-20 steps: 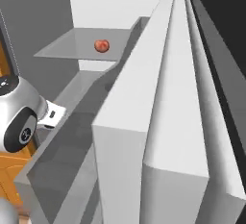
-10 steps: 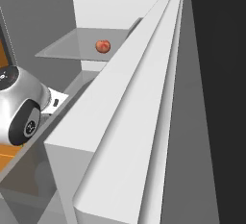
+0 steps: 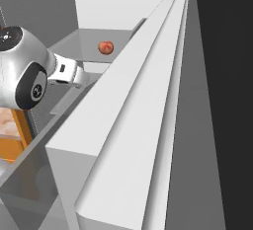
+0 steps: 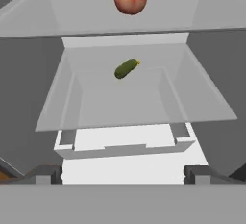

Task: Pick up the apple and peach from the fridge and place one fruit on each plate on the dining counter.

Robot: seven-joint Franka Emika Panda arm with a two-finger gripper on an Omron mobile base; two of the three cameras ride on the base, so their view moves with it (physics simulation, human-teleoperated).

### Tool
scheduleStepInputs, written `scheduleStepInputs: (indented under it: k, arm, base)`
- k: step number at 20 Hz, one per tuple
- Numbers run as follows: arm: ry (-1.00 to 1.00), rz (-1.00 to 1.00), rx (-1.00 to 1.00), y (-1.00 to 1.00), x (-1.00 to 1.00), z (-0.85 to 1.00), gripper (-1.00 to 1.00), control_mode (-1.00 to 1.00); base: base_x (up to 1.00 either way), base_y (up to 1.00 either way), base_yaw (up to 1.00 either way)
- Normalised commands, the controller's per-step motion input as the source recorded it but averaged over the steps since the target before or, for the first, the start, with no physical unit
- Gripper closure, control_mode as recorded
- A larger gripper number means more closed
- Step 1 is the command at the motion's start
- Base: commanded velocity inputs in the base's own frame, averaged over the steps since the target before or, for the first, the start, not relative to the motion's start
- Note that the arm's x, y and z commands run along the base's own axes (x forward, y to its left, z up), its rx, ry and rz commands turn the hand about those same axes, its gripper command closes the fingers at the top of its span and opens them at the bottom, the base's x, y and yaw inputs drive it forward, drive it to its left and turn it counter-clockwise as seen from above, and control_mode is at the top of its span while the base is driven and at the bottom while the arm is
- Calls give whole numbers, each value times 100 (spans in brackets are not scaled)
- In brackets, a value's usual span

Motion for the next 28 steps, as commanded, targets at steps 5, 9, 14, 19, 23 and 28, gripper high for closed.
scheduleStepInputs:
  k: [5,9,14,19,23,28]
  arm:
    - [-1,-1,0,-2,58,20,-100,-100]
    - [-2,-2,0,-16,58,16,-100,-100]
    - [0,0,0,-11,59,5,-100,-100]
    - [0,0,0,-3,59,0,-100,-100]
    - [0,0,0,-4,59,0,-100,-100]
    - [0,0,0,-5,57,-3,-100,-100]
  base:
    - [0,0,0]
    - [0,0,0]
    - [0,0,0]
    - [0,0,0]
    - [0,0,0]
    - [0,0,0]
